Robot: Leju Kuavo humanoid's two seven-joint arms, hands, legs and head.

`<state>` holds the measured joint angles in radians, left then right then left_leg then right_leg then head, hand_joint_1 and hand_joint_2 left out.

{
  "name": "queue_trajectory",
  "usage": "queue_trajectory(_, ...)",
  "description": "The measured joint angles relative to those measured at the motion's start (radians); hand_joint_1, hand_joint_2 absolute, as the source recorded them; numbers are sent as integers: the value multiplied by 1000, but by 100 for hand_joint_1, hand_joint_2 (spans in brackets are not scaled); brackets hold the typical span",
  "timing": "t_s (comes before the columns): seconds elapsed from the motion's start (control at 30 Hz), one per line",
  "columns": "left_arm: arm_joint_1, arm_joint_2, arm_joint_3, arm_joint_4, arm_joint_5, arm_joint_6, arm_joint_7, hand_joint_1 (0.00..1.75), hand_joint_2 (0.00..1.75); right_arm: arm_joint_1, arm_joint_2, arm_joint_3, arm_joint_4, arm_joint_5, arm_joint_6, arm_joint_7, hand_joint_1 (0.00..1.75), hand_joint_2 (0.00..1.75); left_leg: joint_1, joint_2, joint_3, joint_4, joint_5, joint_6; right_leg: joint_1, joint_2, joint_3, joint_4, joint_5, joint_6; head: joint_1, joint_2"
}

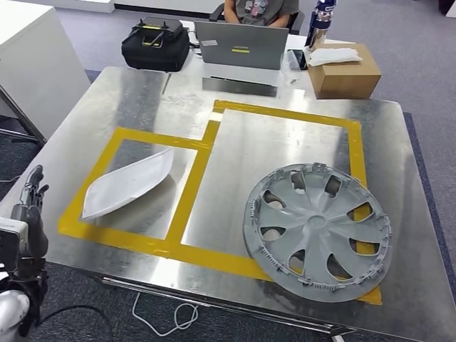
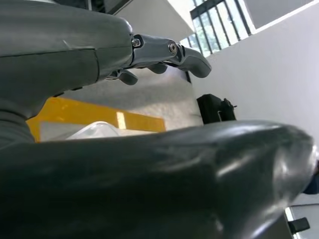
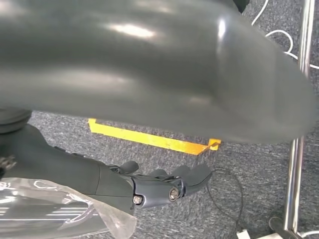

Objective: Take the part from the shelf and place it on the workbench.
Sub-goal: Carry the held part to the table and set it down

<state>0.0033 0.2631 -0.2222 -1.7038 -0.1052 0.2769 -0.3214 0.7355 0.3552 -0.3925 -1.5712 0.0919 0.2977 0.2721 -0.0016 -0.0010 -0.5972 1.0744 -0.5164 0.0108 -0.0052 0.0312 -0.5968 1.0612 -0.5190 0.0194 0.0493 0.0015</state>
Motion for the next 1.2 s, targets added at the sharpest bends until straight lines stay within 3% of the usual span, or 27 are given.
queue_trajectory(0.17, 57, -40, 51, -12, 56, -5, -11, 0, 0, 14, 0, 14, -18, -4, -11, 1, 0, 0, 2, 3, 9, -19, 12, 19, -3, -6, -5, 5, -7, 15, 1, 0)
queue_trajectory(0.23, 66, -51, 60, -15, 58, -6, -12, 0, 0, 16, 0, 16, -22, -4, -11, 1, 0, 0, 6, 5, 15, -34, 19, 27, -4, -16, -36, 74, -56, 20, 2, 0)
queue_trajectory(0.3, 74, -59, 66, -15, 59, -7, -12, 0, 0, 16, 0, 18, -24, -4, -12, 2, 0, 0, 6, 8, 14, -36, 21, 29, -6, -21, -88, 193, -118, 24, 3, 0)
queue_trajectory(0.33, 78, -63, 68, -15, 60, -7, -12, 0, 0, 16, 0, 19, -24, -4, -12, 2, 0, 0, 7, 10, 14, -36, 20, 29, -7, -21, -105, 235, -132, 26, 3, 0)
queue_trajectory(0.37, 81, -66, 70, -15, 60, -7, -12, 0, 0, 16, 0, 20, -24, -4, -13, 2, 0, 0, 7, 11, 14, -36, 20, 28, -7, -22, -107, 245, -126, 27, 3, 0)
queue_trajectory(0.4, 83, -68, 71, -15, 61, -7, -12, 0, 0, 16, 0, 21, -24, -4, -13, 2, 0, 0, 8, 12, 15, -36, 20, 26, -7, -23, -88, 216, -103, 27, 3, 0)
queue_trajectory(0.47, 84, -72, 73, -15, 61, -7, -12, 0, 0, 16, 0, 23, -25, -4, -13, 2, 0, 0, 10, 12, 18, -35, 18, 18, -8, -30, -12, 83, -48, 25, 3, 0)
queue_trajectory(0.53, 85, -74, 76, -15, 61, -7, -12, 0, 0, 16, 0, 25, -27, -5, -14, 2, 0, 0, 9, 11, 20, -34, 19, 5, -4, -32, 45, -9, -21, 16, 2, 0)
queue_trajectory(0.67, 94, -84, 89, -15, 78, 2, -11, 0, 0, 21, 0, 29, -35, -10, -28, 7, 0, 0, 11, 10, 21, -31, 17, -21, -2, -27, 53, -32, -10, -16, 1, 0)
queue_trajectory(0.73, 103, -90, 99, -14, 92, 10, -11, 0, 0, 26, 0, 31, -43, -16, -38, 12, 0, 0, 13, 9, 3, 24, -36, -32, -5, -27, 48, -40, 1, -31, -1, 0)
queue_trajectory(0.8, 114, -98, 108, -10, 107, 17, -11, 0, 0, 32, 0, 34, -49, -22, -46, 19, 0, 0, 13, 8, -36, 143, -113, -38, -4, -24, 37, -40, 8, -37, -2, 0)
queue_trajectory(0.83, 120, -103, 112, -8, 114, 20, -11, 0, 0, 35, 0, 35, -52, -25, -49, 23, 0, 0, 13, 8, -50, 194, -137, -40, -2, -20, 31, -40, 13, -38, -1, 0)
queue_trajectory(0.87, 126, -107, 116, -4, 122, 23, -11, 0, 0, 37, 0, 36, -54, -27, -53, 26, 0, 0, 13, 8, -50, 216, -142, -39, -1, -16, 25, -39, 18, -39, -2, 0)
queue_trajectory(0.9, 130, -112, 119, -1, 130, 26, -11, 0, 0, 39, 0, 38, -57, -28, -57, 28, 0, 0, 13, 6, -32, 199, -127, -36, 1, -10, 18, -39, 23, -38, -2, 0)
queue_trajectory(0.97, 134, -118, 126, 6, 149, 28, -8, 0, 0, 42, 0, 42, -61, -31, -63, 32, 0, 0, 11, -11, 49, 73, -72, -22, 3, 6, 7, -39, 36, -36, -2, 0)
queue_trajectory(1.03, 136, -122, 135, 14, 170, 28, -1, 0, 0, 43, 0, 47, -67, -34, -69, 35, 0, 0, 9, -41, 119, -48, -41, -9, 6, 23, -2, -39, 49, -28, -1, 0)
queue_trajectory(1.07, 137, -124, 139, 19, 177, 27, 2, 0, 0, 46, 0, 49, -70, -35, -72, 37, 0, 0, 7, -50, 132, -75, -38, -6, 5, 30, -6, -40, 56, -22, -1, 0)
queue_trajectory(1.13, 136, -129, 146, 31, 185, 26, 6, 0, 0, 52, 0, 52, -76, -36, -76, 39, 0, 0, 5, -39, 130, -87, -29, -1, 3, 44, -14, -42, 69, -9, -2, 0)
queue_trajectory(1.2, 134, -136, 148, 42, 188, 25, 7, 0, 0, 59, 0, 54, -81, -36, -77, 41, 0, 0, 8, -17, 121, -98, -12, 12, 2, 28, -30, -25, 44, 3, 0, 0)
